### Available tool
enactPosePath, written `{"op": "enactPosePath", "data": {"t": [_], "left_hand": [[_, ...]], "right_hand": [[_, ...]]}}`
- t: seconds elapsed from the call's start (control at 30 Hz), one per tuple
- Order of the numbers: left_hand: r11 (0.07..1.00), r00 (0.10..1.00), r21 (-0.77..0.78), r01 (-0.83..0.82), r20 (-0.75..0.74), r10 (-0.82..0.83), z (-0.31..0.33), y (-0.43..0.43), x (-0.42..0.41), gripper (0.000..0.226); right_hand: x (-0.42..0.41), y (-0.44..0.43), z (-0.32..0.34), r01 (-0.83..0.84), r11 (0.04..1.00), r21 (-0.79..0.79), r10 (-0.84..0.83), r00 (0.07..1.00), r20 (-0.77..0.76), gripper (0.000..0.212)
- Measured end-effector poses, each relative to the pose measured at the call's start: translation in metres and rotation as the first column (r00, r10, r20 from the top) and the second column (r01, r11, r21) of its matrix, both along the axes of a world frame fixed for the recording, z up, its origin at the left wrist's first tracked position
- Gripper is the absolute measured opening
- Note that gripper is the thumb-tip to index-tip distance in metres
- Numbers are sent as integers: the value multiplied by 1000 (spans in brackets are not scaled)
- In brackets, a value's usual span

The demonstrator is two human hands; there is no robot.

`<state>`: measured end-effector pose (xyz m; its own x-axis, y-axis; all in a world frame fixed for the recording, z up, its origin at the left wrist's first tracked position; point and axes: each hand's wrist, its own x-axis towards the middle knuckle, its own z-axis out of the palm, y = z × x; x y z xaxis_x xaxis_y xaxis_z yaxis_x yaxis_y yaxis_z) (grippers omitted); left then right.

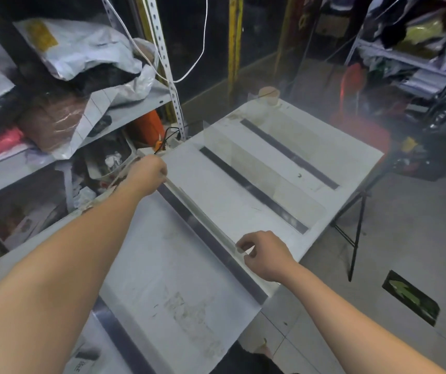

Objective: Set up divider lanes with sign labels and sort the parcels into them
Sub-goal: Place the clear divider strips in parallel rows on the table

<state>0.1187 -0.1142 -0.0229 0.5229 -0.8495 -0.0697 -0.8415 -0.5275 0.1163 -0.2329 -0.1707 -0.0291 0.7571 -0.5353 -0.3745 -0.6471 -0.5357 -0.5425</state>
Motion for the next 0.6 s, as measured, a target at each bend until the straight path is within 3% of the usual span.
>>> {"op": "enactPosePath", "data": {"t": [0.27,0.6], "left_hand": [[999,995,-15,38,-89,-39,-32,-27,33,16],[993,992,-61,104,-64,-108,-49,-46,45,19]], "right_hand": [[28,-10,-8,60,998,-19,-61,996,-61,33],[32,-22,-16,73,996,-43,-77,992,-104,34]]}}
